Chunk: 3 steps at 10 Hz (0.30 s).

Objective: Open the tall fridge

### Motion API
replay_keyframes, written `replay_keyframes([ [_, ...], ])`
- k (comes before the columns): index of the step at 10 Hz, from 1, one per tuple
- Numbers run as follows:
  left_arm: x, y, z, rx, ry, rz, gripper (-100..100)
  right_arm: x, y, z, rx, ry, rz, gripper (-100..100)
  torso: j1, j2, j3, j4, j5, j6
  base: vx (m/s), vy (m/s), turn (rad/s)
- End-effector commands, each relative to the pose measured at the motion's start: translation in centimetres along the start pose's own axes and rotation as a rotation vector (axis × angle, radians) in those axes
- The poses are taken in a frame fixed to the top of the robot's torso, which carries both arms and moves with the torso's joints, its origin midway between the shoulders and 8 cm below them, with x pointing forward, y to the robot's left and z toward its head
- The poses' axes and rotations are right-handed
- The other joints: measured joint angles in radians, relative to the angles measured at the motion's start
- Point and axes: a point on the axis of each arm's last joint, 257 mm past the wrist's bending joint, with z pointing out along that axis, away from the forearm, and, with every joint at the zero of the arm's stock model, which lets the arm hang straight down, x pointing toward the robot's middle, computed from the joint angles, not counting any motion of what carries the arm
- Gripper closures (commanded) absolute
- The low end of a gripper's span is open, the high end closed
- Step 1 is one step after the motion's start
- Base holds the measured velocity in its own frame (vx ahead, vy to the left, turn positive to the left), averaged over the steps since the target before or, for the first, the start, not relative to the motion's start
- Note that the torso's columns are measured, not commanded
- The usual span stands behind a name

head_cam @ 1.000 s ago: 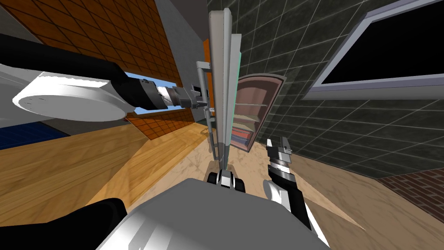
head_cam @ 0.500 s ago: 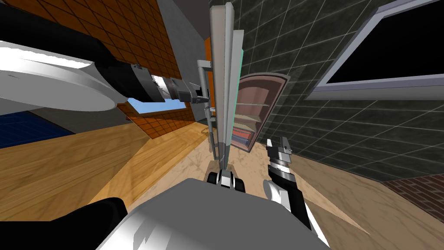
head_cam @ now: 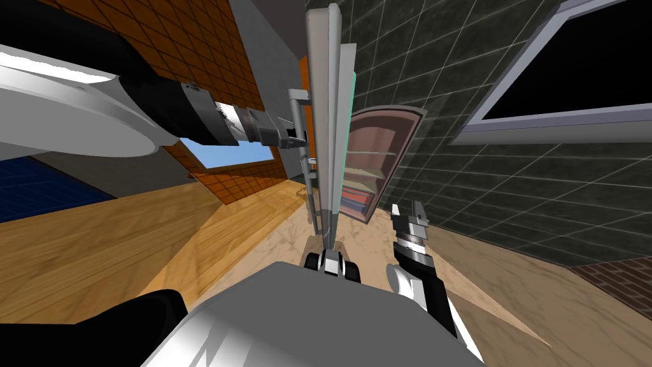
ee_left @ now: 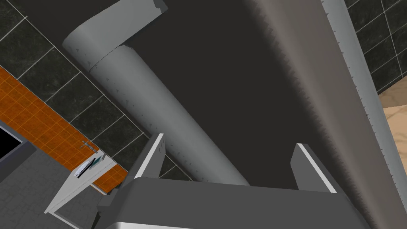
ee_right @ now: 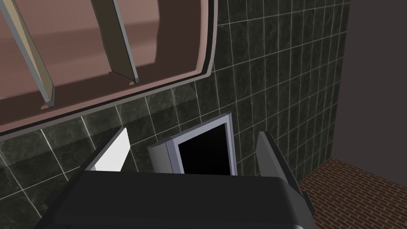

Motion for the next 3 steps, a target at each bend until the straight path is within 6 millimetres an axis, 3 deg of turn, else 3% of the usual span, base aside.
replay_keyframes([
  [1, 0.01, 0.0, 0.0, 0.0, 0.0, 0.0, 0, 0.0, 0.0, 0.0, 0.0, 0.0, 0.0, 0, 0.002, 0.0, 0.0, 0.0, 0.001, 0.0, 0.0, 0.0, 0.0],
  [3, 0.01, 0.0, 0.0, 0.0, 0.0, 0.0, 0, 0.0, 0.0, 0.0, 0.0, 0.0, 0.0, 0, 0.002, 0.001, 0.001, 0.0, 0.001, -0.001, 0.0, 0.0, 0.0],
])
